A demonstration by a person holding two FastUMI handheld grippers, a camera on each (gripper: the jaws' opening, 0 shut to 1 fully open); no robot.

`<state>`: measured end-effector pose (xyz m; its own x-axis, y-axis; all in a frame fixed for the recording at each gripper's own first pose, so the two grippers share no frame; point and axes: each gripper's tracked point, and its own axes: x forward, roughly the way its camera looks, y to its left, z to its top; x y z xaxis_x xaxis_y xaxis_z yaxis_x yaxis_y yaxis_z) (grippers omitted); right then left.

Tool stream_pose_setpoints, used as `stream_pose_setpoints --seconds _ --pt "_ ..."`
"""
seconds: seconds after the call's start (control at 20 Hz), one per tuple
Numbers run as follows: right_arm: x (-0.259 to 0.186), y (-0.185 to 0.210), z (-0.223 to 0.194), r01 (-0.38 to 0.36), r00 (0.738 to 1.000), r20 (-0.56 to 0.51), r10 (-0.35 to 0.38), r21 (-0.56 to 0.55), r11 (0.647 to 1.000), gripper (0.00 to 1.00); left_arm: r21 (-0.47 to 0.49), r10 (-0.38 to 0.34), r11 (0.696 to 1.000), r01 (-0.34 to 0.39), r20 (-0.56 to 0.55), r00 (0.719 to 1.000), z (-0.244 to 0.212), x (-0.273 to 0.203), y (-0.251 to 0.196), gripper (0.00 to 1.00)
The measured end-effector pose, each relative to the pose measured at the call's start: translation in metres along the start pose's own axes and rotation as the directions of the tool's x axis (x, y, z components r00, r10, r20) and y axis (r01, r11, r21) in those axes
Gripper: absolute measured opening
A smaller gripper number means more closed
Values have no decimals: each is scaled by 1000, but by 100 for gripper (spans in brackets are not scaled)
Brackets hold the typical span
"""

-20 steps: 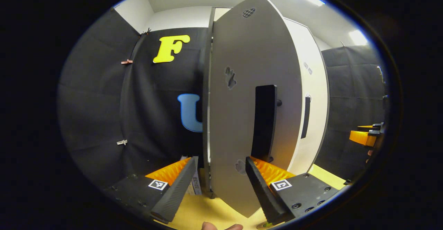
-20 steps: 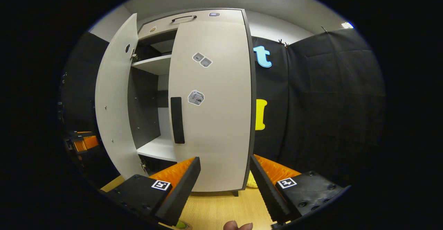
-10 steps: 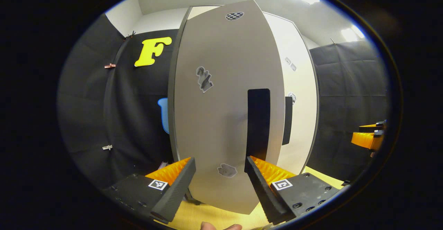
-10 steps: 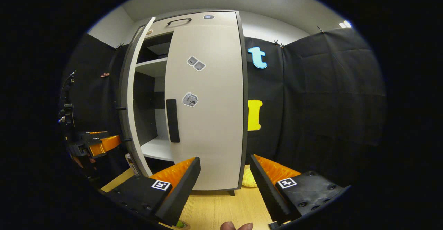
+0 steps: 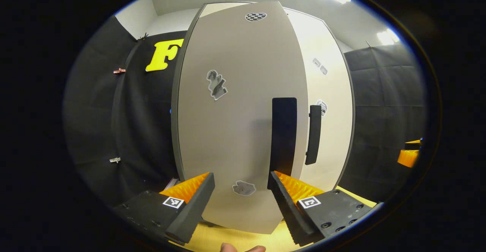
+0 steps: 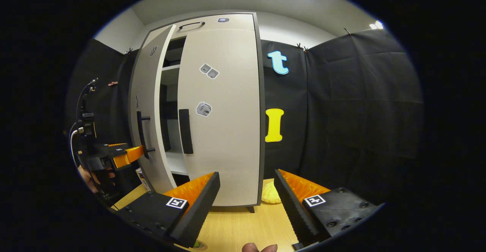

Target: Grasp the bottle in the cabinet with the left hand and place it on the coaster, then close the right door with the right hand and the left door with the left hand.

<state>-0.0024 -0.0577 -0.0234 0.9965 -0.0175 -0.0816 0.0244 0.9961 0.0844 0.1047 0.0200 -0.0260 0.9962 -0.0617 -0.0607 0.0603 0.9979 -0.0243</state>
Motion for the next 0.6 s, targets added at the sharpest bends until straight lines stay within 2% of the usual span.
stream_pose_setpoints --seconds 0.05,0.2,0.35,0.6 --pt "-1 -1 0 1 1000 -1 -1 3 1000 95 0 3 1000 -3 1 1000 0 3 -2 94" --pt "-2 -6 -2 2 1000 -3 -2 0 1000 95 0 8 1000 -8 2 1000 1 12 -7 96" --pt "-3 -10 -4 2 1000 -8 -1 3 1000 95 8 13 1000 -13 5 1000 3 20 -10 91" --pt "-1 -15 -4 -4 1000 -12 5 9 1000 95 32 21 999 -22 11 1000 4 33 -15 91"
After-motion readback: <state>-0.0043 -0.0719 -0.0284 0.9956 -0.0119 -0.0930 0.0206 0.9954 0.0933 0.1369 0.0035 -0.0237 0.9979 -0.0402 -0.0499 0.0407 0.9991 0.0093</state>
